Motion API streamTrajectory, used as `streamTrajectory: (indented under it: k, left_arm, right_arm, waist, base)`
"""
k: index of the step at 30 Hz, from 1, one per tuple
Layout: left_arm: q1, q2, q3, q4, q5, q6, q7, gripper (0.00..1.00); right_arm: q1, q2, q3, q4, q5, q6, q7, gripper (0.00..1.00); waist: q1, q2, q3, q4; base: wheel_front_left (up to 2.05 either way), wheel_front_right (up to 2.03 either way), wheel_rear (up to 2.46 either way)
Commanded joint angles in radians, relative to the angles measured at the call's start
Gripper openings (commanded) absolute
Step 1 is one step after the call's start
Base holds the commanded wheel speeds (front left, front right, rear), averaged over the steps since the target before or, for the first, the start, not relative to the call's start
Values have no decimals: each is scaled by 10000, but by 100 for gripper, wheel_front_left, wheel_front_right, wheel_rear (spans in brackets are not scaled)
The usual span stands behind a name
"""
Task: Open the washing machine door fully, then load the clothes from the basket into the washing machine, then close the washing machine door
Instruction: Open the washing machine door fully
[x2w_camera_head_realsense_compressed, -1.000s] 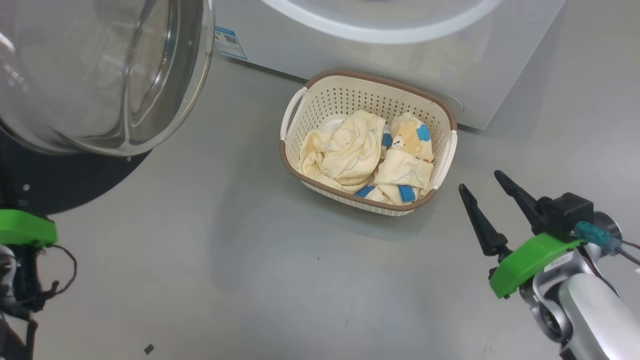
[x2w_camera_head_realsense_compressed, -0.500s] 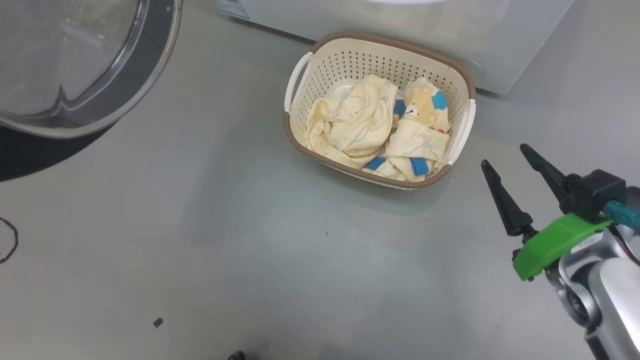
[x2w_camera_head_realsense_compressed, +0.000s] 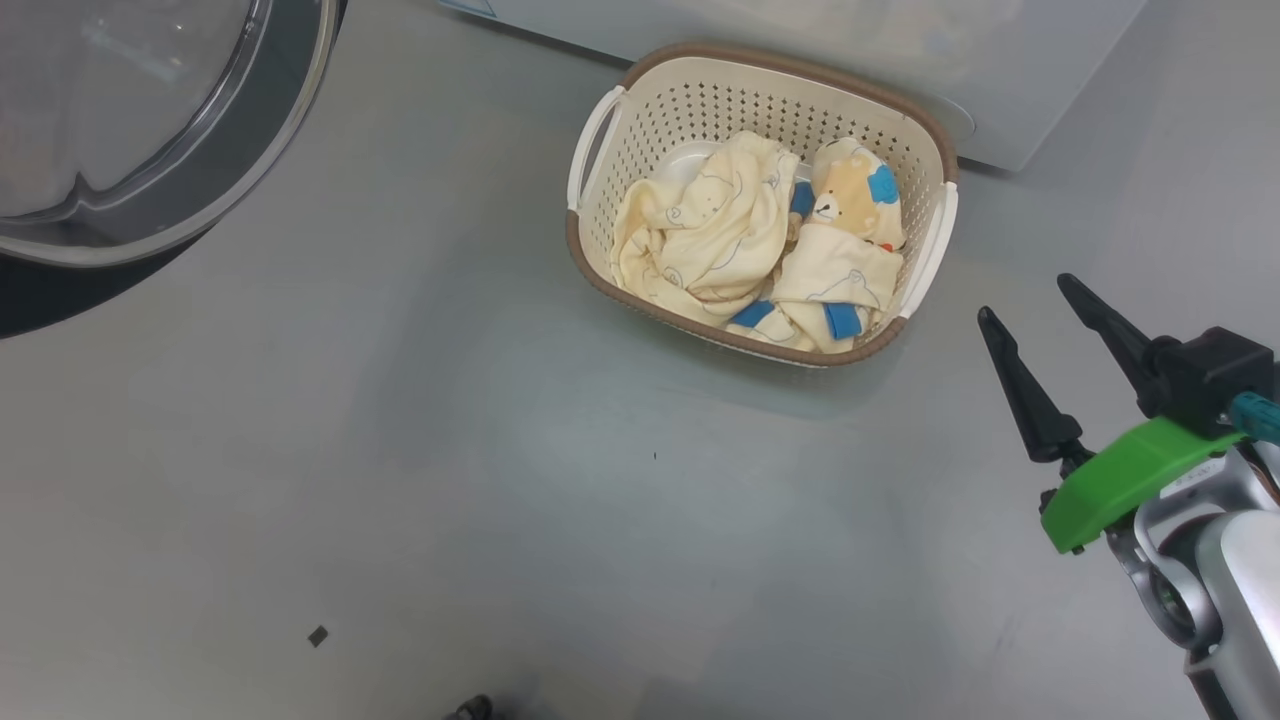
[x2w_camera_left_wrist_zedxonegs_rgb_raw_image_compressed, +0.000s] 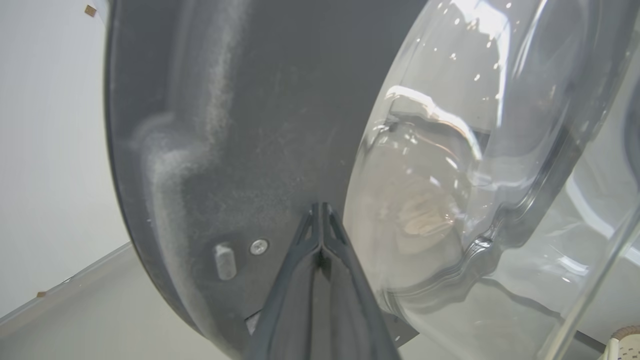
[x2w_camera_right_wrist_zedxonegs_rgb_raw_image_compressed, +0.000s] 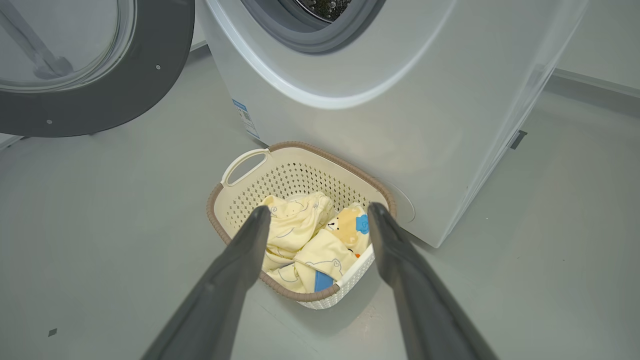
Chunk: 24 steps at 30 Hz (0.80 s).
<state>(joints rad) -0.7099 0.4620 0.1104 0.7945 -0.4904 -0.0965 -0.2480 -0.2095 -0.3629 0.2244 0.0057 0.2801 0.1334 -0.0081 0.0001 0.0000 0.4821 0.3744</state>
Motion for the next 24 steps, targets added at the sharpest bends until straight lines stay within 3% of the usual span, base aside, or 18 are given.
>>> streamTrajectory:
  k: [1,10,24]
  left_arm:
    - [-204,807,512,-198,113,-25,-134,0]
    - [168,631,585,-481,681,-182,-136,0]
    - [2173,213,-301,-2042,1163,-319,-136,0]
  right_arm:
    - [150,-91,104,-360,-67,-27,-13,100]
    - [37,316,304,84,22,-27,-396,100]
    - [-199,1393,724,1866,447,-27,-1872,100]
  waist:
    - [-1,0,-46,-13]
    - [-1,0,-711,-278]
    - [-1,0,-2987,-1562]
  base:
    - [0,0,0]
    - [0,0,0]
    - [0,0,0]
